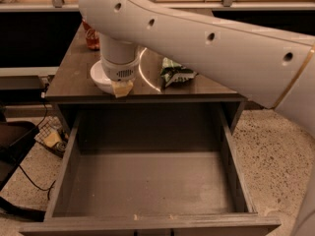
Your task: Move white bowl near orange can
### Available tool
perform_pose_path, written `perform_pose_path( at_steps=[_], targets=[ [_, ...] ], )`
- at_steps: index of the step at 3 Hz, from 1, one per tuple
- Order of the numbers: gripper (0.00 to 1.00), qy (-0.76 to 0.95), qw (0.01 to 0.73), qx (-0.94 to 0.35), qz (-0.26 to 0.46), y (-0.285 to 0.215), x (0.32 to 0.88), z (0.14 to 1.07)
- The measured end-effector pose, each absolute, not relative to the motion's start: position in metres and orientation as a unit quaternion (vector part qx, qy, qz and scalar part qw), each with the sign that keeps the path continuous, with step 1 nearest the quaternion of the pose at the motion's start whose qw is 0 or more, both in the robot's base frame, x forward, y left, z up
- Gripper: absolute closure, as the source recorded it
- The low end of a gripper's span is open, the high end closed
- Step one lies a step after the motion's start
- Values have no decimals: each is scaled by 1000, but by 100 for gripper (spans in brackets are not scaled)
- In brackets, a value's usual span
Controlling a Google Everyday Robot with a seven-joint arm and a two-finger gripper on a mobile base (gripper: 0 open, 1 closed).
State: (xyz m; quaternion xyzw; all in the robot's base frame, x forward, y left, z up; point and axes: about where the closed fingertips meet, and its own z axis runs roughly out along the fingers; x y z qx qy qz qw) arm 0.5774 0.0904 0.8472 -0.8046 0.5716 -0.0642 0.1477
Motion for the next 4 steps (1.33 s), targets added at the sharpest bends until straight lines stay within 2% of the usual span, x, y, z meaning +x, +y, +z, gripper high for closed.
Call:
perform_pose_path(
  at_steps=[2, 4],
  targets=[
    [100, 569, 152, -803, -90, 82, 596, 871],
    [100, 563, 160, -800, -135, 40, 664, 941]
  ],
)
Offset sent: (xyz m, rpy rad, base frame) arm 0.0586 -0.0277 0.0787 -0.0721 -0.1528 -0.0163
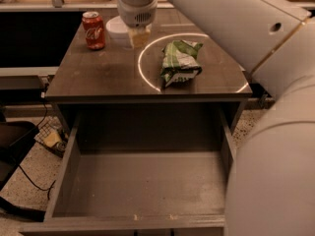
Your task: Move white bowl near orange can
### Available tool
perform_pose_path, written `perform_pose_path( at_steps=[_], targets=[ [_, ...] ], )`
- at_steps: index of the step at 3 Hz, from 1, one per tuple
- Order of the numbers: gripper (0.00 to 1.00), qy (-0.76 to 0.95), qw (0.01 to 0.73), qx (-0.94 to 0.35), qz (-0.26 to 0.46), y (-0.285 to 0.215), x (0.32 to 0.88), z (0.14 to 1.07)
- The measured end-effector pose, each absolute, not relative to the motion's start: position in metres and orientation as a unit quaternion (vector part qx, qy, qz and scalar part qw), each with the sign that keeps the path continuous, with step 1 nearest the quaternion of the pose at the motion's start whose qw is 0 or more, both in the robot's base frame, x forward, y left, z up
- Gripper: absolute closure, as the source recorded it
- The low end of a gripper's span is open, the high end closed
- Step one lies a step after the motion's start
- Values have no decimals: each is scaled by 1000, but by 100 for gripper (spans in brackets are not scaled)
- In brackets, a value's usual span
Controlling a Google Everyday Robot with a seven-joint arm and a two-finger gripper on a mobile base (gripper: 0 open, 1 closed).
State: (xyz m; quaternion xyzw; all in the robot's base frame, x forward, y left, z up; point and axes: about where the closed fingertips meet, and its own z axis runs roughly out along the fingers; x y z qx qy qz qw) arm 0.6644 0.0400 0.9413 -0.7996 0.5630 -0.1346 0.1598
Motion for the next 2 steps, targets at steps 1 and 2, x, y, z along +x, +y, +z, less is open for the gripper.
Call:
perform_pose_path(
  at_steps=[1, 2],
  targets=[
    [100, 562, 150, -801, -140, 19, 702, 950],
    [100, 587, 173, -777, -148, -5, 745, 958]
  ],
)
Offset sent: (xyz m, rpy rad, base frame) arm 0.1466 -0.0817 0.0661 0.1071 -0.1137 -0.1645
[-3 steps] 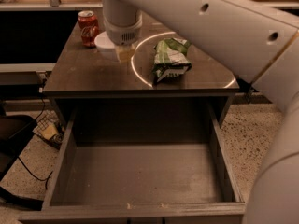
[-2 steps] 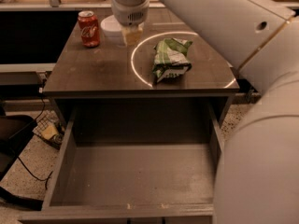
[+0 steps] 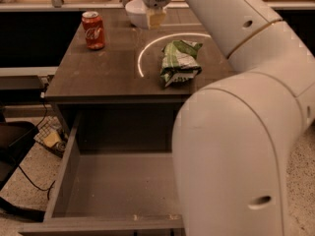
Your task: Move white bowl near orange can
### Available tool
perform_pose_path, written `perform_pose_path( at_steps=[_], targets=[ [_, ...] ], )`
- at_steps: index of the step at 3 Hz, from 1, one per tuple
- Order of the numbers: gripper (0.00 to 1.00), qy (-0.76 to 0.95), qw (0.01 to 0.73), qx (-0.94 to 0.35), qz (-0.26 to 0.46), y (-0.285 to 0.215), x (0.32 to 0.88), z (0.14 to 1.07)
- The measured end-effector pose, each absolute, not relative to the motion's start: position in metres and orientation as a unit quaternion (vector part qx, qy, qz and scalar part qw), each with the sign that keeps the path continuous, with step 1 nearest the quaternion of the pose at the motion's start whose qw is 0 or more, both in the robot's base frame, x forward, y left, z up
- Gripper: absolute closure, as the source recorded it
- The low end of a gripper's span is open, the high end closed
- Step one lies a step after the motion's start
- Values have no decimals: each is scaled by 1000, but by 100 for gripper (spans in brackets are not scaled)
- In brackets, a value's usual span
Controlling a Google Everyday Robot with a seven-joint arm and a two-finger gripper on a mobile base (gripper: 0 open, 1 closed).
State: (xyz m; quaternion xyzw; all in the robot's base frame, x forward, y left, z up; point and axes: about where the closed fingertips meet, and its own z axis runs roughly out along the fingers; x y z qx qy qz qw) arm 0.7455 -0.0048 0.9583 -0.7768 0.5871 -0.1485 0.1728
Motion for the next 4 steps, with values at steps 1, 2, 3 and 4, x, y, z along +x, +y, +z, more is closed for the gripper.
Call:
perform_pose_path(
  at_steps=[1, 2, 3, 4],
  targets=[
    [100, 625, 217, -730, -171, -28, 780, 975],
    [100, 651, 243, -696, -177, -40, 798, 978],
    [100, 652, 243, -696, -177, -40, 798, 978],
    [100, 657, 238, -689, -191, -36, 807, 970]
  ],
)
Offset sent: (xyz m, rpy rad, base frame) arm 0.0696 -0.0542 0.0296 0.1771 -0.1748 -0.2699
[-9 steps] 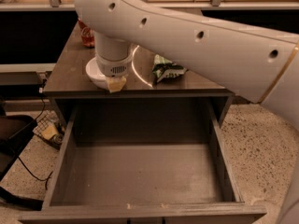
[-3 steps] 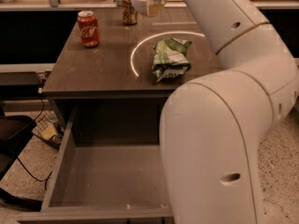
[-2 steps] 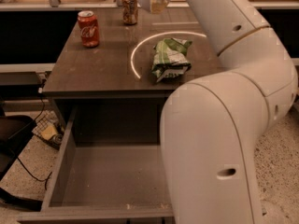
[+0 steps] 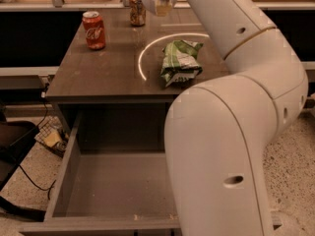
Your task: Move white bowl near orange can
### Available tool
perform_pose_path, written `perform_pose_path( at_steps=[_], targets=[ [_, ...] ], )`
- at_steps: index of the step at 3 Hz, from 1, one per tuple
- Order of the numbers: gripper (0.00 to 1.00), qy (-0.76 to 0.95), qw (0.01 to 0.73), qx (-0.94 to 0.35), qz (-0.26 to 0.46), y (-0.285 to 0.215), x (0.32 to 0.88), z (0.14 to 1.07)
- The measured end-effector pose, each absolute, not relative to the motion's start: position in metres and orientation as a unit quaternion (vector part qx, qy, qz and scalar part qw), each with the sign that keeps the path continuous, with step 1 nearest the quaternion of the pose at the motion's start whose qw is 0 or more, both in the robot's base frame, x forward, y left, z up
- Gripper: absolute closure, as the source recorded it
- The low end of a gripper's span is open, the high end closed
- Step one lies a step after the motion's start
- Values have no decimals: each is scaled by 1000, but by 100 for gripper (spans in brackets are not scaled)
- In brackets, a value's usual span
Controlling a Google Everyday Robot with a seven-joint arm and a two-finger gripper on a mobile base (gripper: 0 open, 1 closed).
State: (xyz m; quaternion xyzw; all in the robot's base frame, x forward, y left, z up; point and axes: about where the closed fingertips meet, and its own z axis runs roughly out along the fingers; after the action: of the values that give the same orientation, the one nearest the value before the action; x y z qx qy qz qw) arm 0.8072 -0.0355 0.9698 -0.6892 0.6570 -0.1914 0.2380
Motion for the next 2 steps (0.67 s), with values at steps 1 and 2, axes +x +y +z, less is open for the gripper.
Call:
perform_pose_path(
  at_steps=[1, 2],
  targets=[
    [100, 668, 237, -672, -215, -39, 830, 956],
    [100, 672, 220, -668, -232, -47, 856, 931]
  ],
)
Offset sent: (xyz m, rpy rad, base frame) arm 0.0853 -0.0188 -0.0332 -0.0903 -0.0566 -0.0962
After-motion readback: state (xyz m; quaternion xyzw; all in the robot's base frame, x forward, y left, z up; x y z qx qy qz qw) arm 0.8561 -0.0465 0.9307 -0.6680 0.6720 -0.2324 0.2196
